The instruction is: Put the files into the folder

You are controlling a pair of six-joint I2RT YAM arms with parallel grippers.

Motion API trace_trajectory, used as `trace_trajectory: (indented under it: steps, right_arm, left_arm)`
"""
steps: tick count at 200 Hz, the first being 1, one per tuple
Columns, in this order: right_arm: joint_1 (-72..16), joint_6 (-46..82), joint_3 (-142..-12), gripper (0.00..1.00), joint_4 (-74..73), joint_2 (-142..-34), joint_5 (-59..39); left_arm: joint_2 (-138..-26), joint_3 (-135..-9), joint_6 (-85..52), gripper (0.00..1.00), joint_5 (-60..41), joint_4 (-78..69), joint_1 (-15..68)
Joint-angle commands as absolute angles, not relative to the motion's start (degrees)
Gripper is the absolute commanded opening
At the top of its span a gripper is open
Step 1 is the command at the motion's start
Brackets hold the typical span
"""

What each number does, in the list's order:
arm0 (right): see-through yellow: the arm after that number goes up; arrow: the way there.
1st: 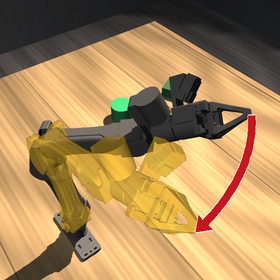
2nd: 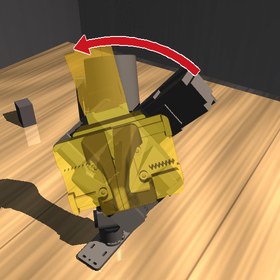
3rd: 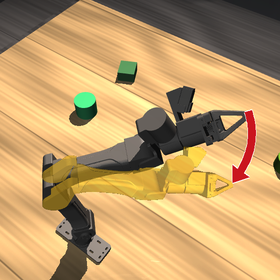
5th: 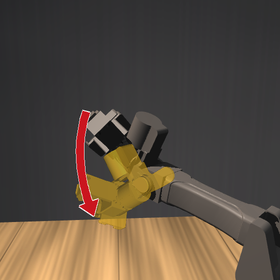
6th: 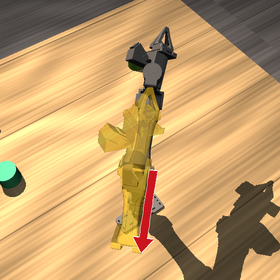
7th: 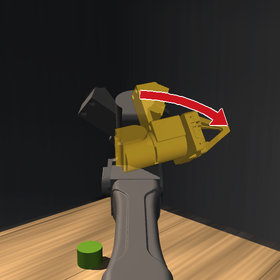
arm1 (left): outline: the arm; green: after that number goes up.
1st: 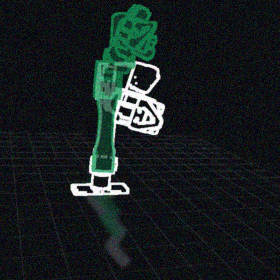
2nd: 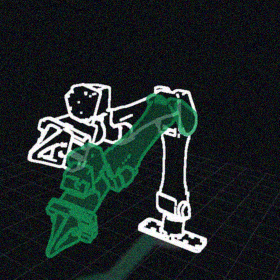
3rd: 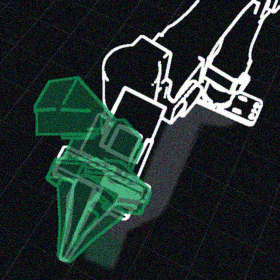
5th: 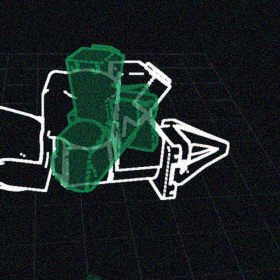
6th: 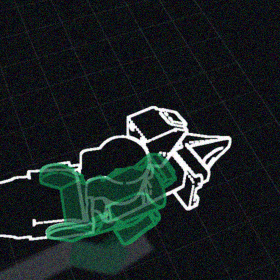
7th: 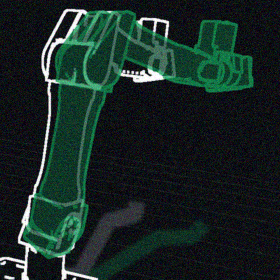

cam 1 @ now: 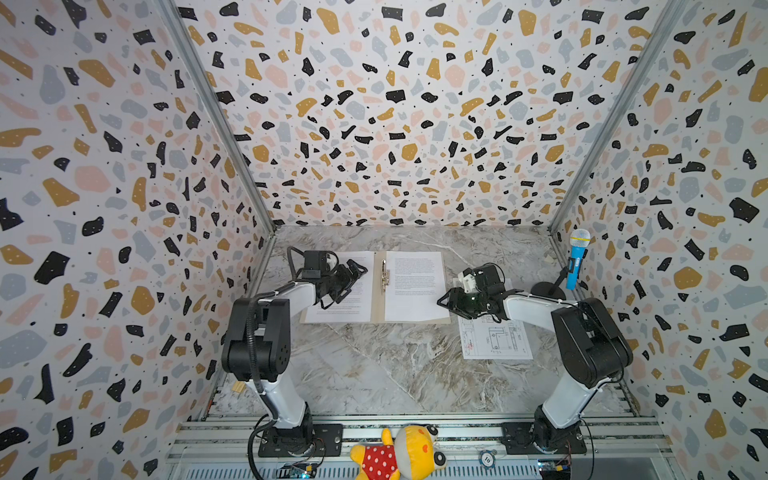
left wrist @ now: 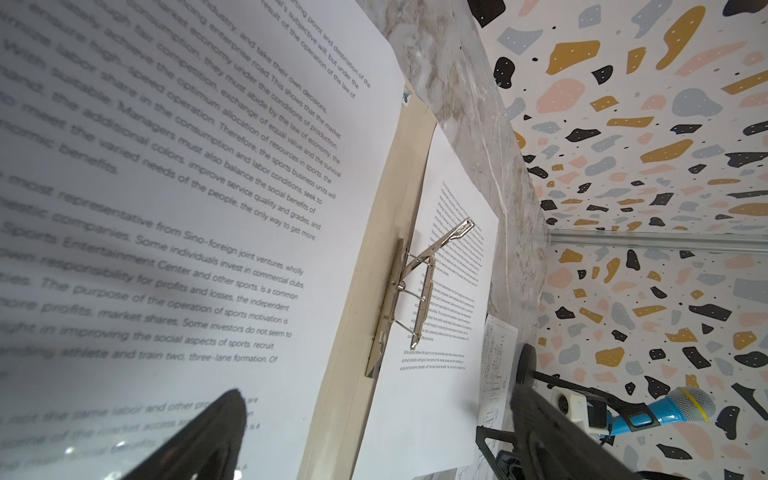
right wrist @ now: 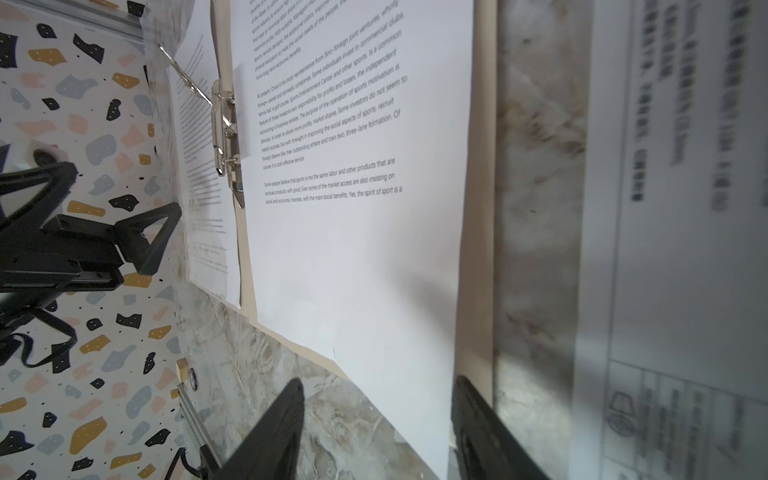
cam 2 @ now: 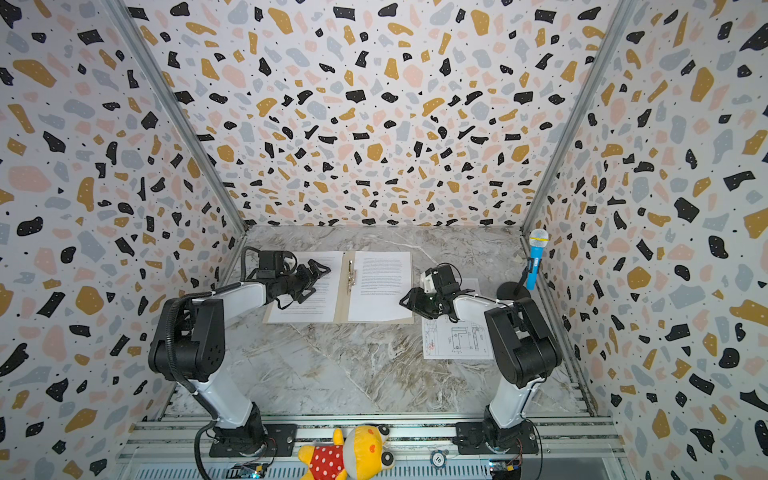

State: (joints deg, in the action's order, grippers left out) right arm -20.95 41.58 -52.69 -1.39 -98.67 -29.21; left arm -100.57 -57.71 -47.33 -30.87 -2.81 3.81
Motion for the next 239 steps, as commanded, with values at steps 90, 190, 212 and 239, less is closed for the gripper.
trace_trajectory:
  steps: [90,190,212,239]
  right_arm:
    - [-11.05,24.34,-47.4,0.99,12.19,-79.34,-13.33]
    - [0.56,20.92,-35.34,0.99,10.43,-68.14,-14.72]
    - [3.18,20.83,-33.04,1.0,8.98,-67.24,-16.02]
    - [5.1,21.85,-31.05,1.0,6.68,-65.72,-15.85]
  left_arm:
    - [-98.28,-63.89,-52.72,1.0,-16.05,-4.46,23.06]
    - [-99.69,-65.51,-56.15,0.99,-5.65,-6.59,38.87]
    - [-100.84,-65.6,-56.84,1.0,-4.8,-7.0,41.78]
    - [-102.75,-66.36,-57.57,1.0,-4.55,-7.81,45.15]
